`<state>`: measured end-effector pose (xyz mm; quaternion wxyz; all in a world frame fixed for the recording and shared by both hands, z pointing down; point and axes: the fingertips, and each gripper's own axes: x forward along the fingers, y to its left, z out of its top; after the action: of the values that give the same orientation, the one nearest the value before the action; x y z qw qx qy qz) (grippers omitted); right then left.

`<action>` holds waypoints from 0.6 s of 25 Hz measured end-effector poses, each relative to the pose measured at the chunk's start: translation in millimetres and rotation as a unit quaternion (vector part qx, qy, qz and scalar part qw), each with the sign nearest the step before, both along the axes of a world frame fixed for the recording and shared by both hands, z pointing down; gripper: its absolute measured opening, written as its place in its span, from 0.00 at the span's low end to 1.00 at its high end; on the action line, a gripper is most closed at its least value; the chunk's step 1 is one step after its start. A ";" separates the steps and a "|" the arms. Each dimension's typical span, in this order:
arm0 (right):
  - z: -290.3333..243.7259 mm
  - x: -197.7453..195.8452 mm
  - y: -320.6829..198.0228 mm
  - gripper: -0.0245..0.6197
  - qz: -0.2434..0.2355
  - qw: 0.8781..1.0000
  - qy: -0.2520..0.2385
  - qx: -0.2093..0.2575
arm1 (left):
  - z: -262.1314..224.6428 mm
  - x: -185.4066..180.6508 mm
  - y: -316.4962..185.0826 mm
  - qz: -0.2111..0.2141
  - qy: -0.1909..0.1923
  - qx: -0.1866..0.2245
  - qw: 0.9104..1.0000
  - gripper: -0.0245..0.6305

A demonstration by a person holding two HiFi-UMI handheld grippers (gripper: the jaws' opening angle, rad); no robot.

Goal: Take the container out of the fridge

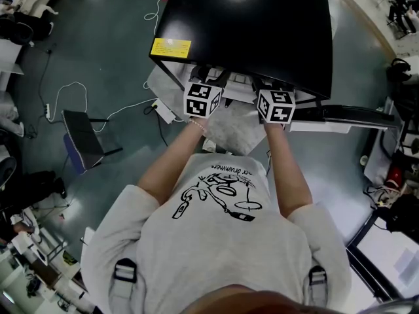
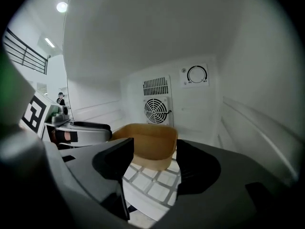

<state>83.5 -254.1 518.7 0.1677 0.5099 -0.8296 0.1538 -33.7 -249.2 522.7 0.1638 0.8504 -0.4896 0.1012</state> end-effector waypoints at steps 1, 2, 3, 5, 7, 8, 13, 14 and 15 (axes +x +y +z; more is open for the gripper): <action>1.9 -0.1 -1.3 0.45 0.001 1.000 -0.002 -0.003 | 0.8 -0.2 -0.9 0.000 -0.001 -0.001 1.000 0.38; 3.9 -0.3 -2.6 0.46 0.002 1.000 -0.004 -0.005 | 1.5 -0.5 -1.8 -0.001 -0.001 -0.002 1.000 0.38; 6.0 -0.5 -3.8 0.46 0.002 1.000 -0.007 -0.008 | 2.3 -0.7 -2.7 -0.001 -0.002 -0.003 1.000 0.38; 9.9 -0.4 -6.6 0.46 0.003 1.000 -0.012 -0.014 | 4.3 -1.0 -4.7 -0.002 -0.005 -0.005 1.000 0.38; 13.3 -0.9 -8.6 0.46 0.004 1.000 -0.017 -0.020 | 6.8 -1.5 -6.1 -0.002 -0.006 -0.008 1.000 0.38; 14.4 -1.3 -9.1 0.46 0.003 1.000 -0.020 -0.023 | 8.1 -1.6 -6.5 -0.002 -0.007 -0.010 1.000 0.38; 16.0 -4.4 -9.4 0.46 0.002 0.999 -0.028 -0.027 | 11.9 -1.0 -7.9 -0.002 -0.005 -0.016 1.000 0.38; 15.9 -4.6 -9.4 0.46 0.003 0.999 -0.028 -0.026 | 12.0 -1.1 -8.2 -0.001 -0.005 -0.015 1.000 0.38; 15.7 -4.9 -9.2 0.46 0.003 0.999 -0.028 -0.026 | 11.8 -1.3 -8.4 0.000 -0.006 -0.015 1.000 0.38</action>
<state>78.6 -263.4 534.4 0.1573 0.5031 -0.8284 0.1896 -35.0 -257.6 534.5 0.1737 0.8474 -0.4889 0.1132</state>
